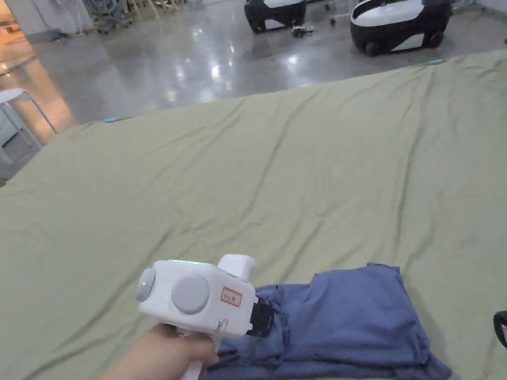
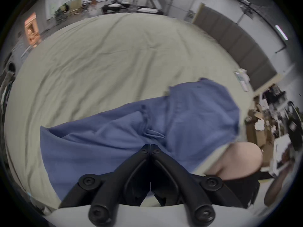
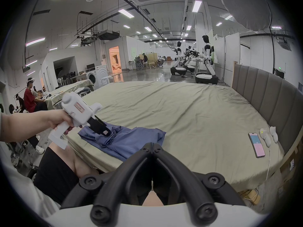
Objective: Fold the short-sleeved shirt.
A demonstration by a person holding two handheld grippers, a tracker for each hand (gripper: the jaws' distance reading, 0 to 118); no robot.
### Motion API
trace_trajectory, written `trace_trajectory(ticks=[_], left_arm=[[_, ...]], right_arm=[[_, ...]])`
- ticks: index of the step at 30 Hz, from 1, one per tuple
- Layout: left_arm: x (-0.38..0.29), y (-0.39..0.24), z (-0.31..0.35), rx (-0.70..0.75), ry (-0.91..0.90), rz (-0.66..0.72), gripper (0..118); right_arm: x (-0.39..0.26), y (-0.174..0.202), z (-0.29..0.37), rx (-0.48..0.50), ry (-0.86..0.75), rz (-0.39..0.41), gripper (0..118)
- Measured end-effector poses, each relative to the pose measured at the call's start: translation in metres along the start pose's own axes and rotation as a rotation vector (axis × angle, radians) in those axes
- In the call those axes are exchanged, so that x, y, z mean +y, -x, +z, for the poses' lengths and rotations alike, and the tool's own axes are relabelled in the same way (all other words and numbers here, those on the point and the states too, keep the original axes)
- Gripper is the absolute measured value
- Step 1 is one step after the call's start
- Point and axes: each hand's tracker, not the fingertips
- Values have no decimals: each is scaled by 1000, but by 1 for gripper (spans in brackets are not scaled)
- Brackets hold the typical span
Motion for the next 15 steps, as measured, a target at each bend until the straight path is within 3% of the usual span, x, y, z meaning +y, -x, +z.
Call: trace_trajectory(ticks=[7,8,11,12,13,15], left_arm=[[-36,99,105,-136,-239,76,0],[-43,117,108,-117,-249,83,5],[-59,179,92,-110,-146,222,58],[-65,199,82,-160,-131,266,80],[-70,211,69,-249,-132,309,94],[-73,231,44,-385,-91,416,105]], right_arm=[[18,30,-16,29,33,66,0],[20,34,-17,26,36,74,0],[29,44,-20,4,25,82,0],[32,47,-22,6,20,75,0],[35,50,-23,11,17,63,0],[39,57,-28,19,15,45,0]])
